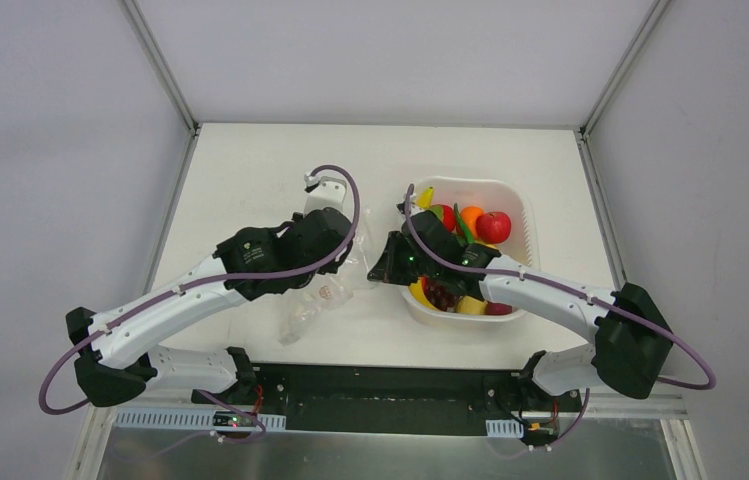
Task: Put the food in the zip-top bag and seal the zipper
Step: Open the zipper of the food storage bag.
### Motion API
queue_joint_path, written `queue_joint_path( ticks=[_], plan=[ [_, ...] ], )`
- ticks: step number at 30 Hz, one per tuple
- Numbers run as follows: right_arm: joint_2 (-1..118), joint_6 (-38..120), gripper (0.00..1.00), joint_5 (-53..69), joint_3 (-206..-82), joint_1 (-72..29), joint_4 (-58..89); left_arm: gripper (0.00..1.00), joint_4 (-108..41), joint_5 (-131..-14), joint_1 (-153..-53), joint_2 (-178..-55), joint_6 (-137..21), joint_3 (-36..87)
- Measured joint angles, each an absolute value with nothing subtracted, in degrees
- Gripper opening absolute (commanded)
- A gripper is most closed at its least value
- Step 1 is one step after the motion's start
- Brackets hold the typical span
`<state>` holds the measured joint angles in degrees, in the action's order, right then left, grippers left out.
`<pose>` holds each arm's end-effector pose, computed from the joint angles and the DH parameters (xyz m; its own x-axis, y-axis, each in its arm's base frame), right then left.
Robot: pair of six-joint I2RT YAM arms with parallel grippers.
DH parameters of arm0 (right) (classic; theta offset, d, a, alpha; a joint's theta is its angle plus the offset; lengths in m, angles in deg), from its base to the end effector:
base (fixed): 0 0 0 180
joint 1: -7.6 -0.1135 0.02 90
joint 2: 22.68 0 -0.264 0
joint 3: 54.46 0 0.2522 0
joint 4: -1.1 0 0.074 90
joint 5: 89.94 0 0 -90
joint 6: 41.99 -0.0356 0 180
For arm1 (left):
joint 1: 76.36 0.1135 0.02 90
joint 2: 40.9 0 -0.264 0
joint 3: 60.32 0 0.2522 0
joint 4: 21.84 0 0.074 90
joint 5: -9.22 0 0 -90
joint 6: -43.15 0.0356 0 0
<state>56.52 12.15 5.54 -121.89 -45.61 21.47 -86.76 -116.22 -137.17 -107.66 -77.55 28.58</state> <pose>0.1830 0.2504 0.2632 -0.7536 -0.0340 -0.6565 -0.4987 0.6802 0.5372 0.1278 -0.1864 0.3812 -0.5420 0.1173 -0.8322 0.2640 0.9639 -0.0361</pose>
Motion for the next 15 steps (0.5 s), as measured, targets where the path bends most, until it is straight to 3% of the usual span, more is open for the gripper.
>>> queue_joint_path(
  ticks=[5, 7, 12, 15],
  plan=[
    [56.47, 12.32, 0.09, 8.36, -121.89, -45.70, 19.64, 0.00, -87.00, -115.83, -137.17, -107.81, -78.29, 27.77],
    [56.47, 12.35, 0.23, 9.17, -121.92, -45.70, 19.44, 0.00, -86.96, -115.74, -137.17, -107.84, -78.99, 26.85],
    [56.47, 13.48, 0.34, 8.07, -122.59, -45.74, 20.32, 0.00, -85.80, -114.02, -137.17, -107.81, -80.15, 23.72],
    [56.69, 14.27, 0.34, 6.63, -124.23, -45.74, 20.99, 0.00, -84.03, -111.85, -137.17, -107.62, -80.35, 21.89]
  ],
)
